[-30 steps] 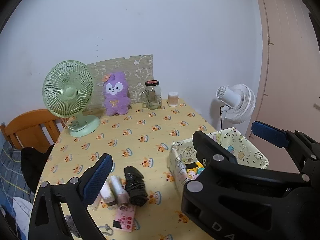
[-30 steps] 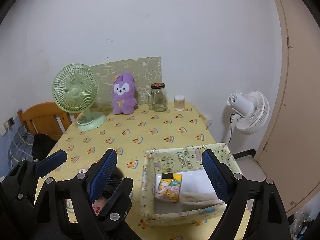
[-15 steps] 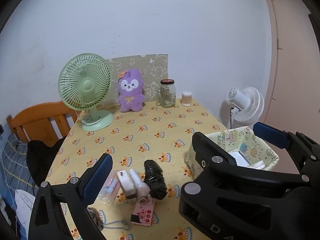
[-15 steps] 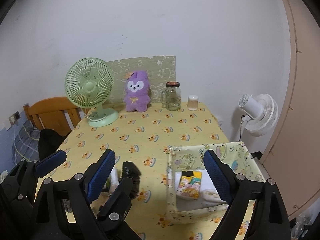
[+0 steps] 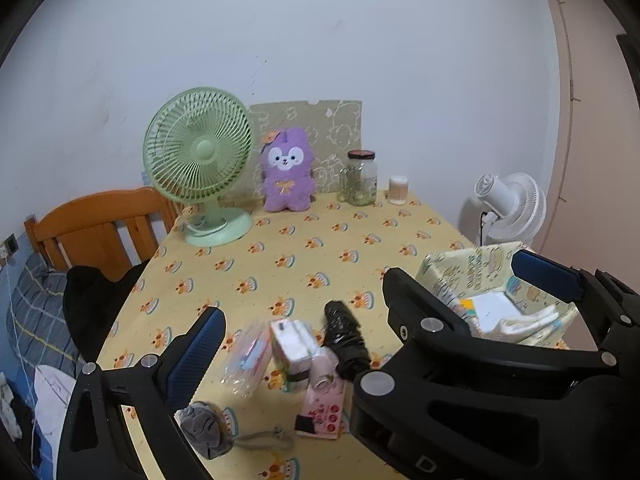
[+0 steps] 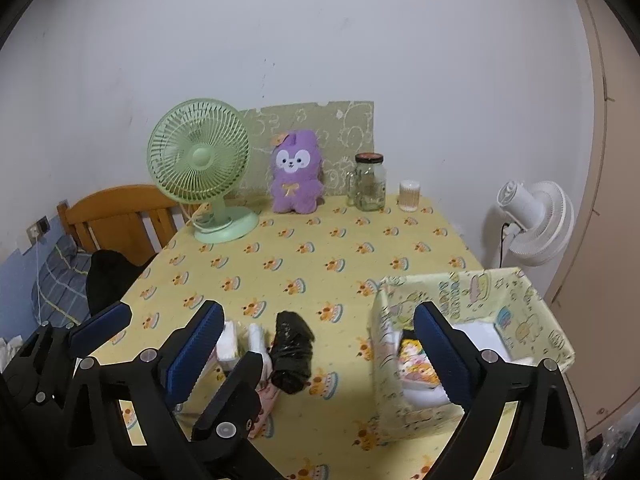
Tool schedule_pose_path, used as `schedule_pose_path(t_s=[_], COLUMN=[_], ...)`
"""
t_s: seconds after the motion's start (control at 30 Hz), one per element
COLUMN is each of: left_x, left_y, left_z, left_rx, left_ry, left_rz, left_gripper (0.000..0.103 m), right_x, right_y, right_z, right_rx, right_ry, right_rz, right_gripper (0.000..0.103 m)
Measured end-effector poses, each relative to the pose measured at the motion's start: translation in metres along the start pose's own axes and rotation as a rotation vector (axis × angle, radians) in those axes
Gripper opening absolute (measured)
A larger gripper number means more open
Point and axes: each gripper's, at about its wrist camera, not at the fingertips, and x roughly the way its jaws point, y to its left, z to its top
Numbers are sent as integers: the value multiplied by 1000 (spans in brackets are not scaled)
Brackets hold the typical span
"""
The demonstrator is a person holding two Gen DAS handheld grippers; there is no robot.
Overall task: Organize soft objects
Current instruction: 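Move both tools back over the remaining items on the table, then grasp the gray fabric pouch with the left tool while the right tool approaches the tissue pack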
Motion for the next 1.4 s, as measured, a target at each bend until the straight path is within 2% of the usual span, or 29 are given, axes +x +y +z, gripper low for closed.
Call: schedule_pose_path(t_s=[0.1,0.17,0.57,1.17,1.3,1.4], left_x=[3,5,18,40,48,54], left_y=[5,7,21,56,64,71], left_z=[-6,-9,-33,-69,-77,-82], left_rx=[0,4,-15,-72,-93,-112], left_ry=[9,16,52,138,160,186], left_rz=[-1,-2,13,85,135,145], left_gripper=[99,93,92,92,92,92], right_x=[5,7,23,58,66,73], right_y=[6,8,21,51,56,60], right_z=[-7,-11,-35,-65,-72,-75], right_rx=[1,3,11,1,-4,-7], right_ry=[8,14,40,121,137,152], right_rz=[3,11,9,20,12,8], right_gripper=[98,98,98,98,98,98])
